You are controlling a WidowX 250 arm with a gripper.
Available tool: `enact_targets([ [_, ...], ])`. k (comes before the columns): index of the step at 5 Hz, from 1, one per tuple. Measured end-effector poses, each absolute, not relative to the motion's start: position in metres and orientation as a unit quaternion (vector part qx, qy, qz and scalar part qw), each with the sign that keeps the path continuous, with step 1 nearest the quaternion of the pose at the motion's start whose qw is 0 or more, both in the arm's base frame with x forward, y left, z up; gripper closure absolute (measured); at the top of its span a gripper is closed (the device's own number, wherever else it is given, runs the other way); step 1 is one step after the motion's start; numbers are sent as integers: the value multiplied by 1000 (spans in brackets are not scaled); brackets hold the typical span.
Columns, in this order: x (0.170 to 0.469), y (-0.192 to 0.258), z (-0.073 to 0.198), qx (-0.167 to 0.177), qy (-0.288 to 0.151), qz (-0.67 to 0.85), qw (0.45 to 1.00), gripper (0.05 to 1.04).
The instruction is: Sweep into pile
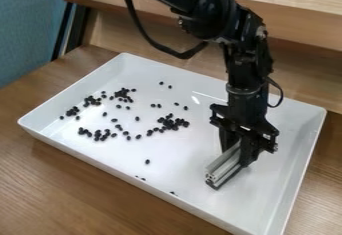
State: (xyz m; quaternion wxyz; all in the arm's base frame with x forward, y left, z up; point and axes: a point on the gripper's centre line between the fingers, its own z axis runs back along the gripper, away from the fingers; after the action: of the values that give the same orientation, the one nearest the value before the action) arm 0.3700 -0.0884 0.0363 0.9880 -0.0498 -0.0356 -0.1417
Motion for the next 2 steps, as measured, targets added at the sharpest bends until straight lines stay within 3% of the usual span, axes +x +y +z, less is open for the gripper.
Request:
enact_targets([
  [2, 377, -64, 34, -30, -37, -121, 992, 688],
])
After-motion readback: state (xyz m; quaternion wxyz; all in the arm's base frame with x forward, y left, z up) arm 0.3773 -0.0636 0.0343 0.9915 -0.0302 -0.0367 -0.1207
